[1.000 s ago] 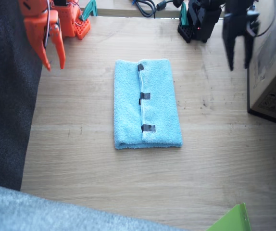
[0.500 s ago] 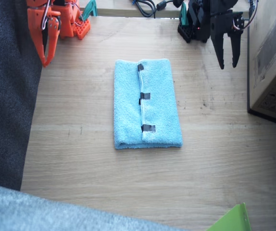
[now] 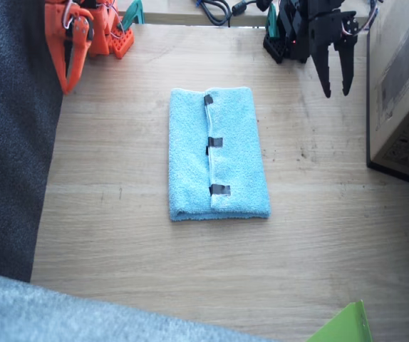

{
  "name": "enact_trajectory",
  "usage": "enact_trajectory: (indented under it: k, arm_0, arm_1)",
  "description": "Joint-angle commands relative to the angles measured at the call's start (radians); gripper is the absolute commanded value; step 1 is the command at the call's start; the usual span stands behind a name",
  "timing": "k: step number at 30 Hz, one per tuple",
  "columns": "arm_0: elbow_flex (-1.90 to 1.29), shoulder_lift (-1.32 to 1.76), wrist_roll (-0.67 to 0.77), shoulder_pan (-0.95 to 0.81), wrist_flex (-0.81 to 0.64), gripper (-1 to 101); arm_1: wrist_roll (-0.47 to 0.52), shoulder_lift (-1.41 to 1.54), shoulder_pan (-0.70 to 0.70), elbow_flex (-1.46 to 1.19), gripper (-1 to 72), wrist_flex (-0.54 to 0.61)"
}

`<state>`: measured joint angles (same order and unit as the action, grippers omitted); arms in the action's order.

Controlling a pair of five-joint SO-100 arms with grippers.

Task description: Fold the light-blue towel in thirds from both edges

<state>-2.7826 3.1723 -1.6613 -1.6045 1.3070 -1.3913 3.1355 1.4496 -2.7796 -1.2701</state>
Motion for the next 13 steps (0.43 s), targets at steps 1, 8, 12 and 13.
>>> enact_trajectory:
  k: [1,8,12,13]
  arm_0:
    - [0.002,0.006,-0.018,-0.003,0.020,17]
    - [0.002,0.006,-0.028,0.003,0.023,0]
    - [0.002,0.006,-0.028,0.002,0.023,0]
    - [0.002,0.006,-0.028,0.002,0.023,0]
  arm_1:
    - [-0.055,0.014,-0.046,-0.005,0.0,-0.006]
    - [-0.098,0.012,-0.110,-0.005,0.0,-0.008]
    - [-0.097,0.012,-0.110,-0.005,0.0,-0.009]
    - [-0.095,0.012,-0.109,-0.005,0.0,-0.009]
